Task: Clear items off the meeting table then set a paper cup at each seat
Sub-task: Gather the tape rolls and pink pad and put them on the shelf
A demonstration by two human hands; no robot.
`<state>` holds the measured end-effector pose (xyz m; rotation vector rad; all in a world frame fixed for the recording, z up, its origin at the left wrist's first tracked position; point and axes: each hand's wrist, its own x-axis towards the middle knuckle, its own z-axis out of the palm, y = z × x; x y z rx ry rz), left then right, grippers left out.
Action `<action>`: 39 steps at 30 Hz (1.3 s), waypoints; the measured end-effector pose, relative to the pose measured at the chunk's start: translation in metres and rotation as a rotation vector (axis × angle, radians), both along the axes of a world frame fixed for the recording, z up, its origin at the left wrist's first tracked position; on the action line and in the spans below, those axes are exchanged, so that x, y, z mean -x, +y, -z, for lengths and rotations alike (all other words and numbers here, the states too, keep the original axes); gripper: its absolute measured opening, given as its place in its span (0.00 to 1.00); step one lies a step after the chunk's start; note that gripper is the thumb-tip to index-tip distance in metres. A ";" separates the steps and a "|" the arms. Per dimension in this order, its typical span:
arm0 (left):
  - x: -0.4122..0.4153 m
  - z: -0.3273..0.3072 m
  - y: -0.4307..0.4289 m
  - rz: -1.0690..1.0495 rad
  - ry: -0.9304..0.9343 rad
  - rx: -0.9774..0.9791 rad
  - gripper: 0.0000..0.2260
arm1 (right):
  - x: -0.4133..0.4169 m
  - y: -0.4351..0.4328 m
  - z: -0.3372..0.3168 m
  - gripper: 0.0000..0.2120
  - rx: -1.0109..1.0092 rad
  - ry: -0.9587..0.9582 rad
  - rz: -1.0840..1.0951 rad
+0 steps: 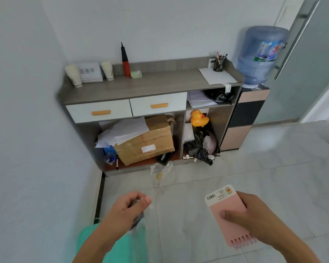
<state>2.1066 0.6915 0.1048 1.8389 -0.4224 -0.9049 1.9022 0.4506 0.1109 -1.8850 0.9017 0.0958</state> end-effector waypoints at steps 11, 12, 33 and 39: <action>-0.182 0.008 -0.202 0.057 0.005 -0.038 0.12 | -0.163 -0.193 0.003 0.09 -0.024 -0.021 0.091; -0.196 0.009 -0.222 0.037 -0.028 -0.037 0.12 | -0.180 -0.216 0.005 0.09 -0.018 -0.030 0.097; -0.540 0.014 -0.468 -0.508 -0.057 0.053 0.14 | -0.595 -0.478 -0.020 0.09 -0.128 -0.176 -0.118; -0.684 0.028 -0.547 -0.356 -0.217 -0.133 0.11 | -0.677 -0.507 -0.011 0.08 -0.253 -0.141 -0.031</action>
